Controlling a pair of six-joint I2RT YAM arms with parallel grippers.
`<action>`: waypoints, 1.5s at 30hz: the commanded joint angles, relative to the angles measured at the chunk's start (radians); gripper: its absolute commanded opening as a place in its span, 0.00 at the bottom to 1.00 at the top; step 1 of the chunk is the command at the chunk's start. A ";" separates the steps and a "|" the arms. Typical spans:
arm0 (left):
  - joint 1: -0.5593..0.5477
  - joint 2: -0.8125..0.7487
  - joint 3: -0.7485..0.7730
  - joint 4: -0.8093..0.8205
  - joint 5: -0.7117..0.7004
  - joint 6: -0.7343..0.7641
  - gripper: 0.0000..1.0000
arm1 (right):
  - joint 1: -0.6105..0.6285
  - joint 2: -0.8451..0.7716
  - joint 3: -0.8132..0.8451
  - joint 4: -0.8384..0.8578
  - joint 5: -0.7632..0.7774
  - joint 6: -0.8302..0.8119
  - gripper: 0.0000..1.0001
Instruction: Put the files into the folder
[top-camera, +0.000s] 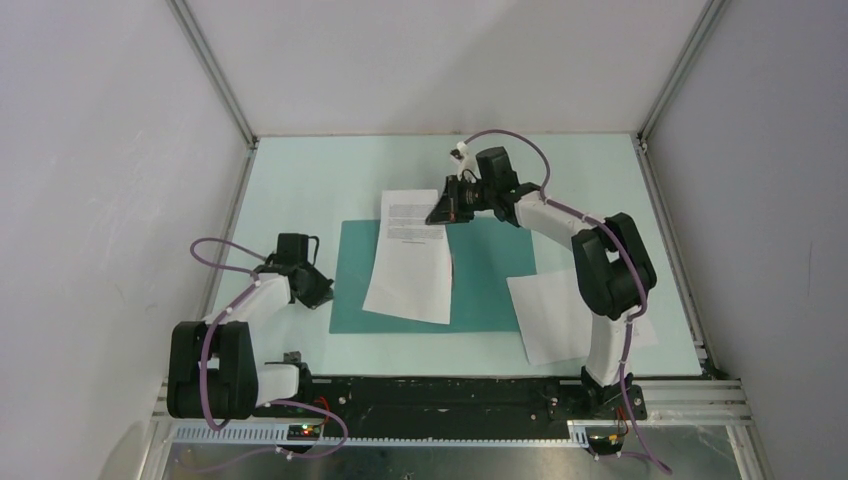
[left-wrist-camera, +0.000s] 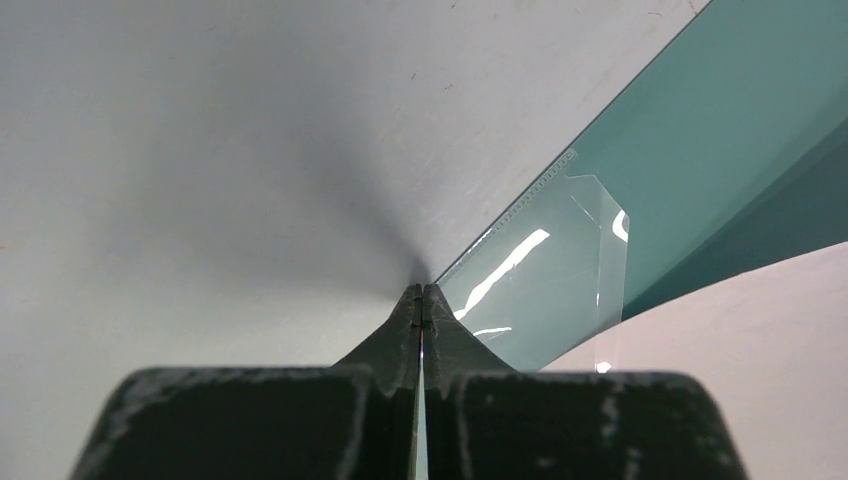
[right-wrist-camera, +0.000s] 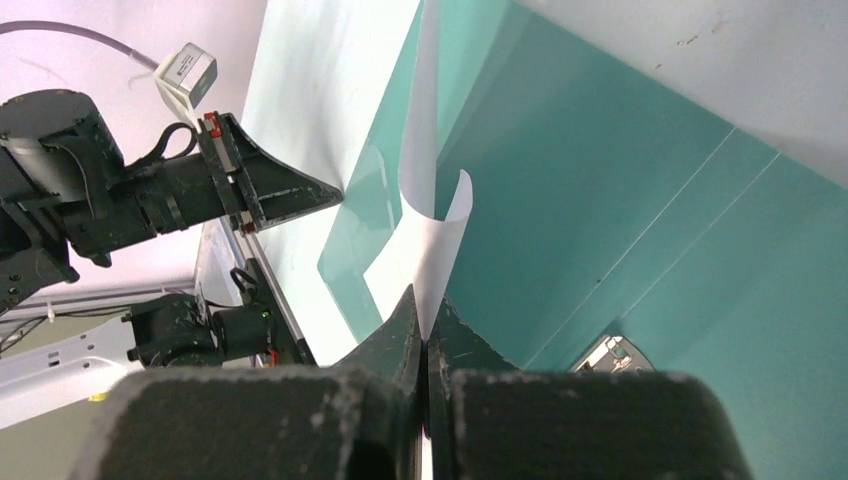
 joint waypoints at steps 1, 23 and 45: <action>0.007 0.035 -0.016 -0.025 -0.025 -0.001 0.00 | 0.016 0.042 0.012 0.094 0.013 0.046 0.00; 0.007 0.042 -0.011 -0.025 -0.018 0.009 0.00 | 0.087 0.195 0.196 0.058 -0.023 0.045 0.00; 0.007 0.046 -0.008 -0.025 -0.014 0.017 0.00 | 0.126 0.295 0.301 0.045 -0.081 0.044 0.00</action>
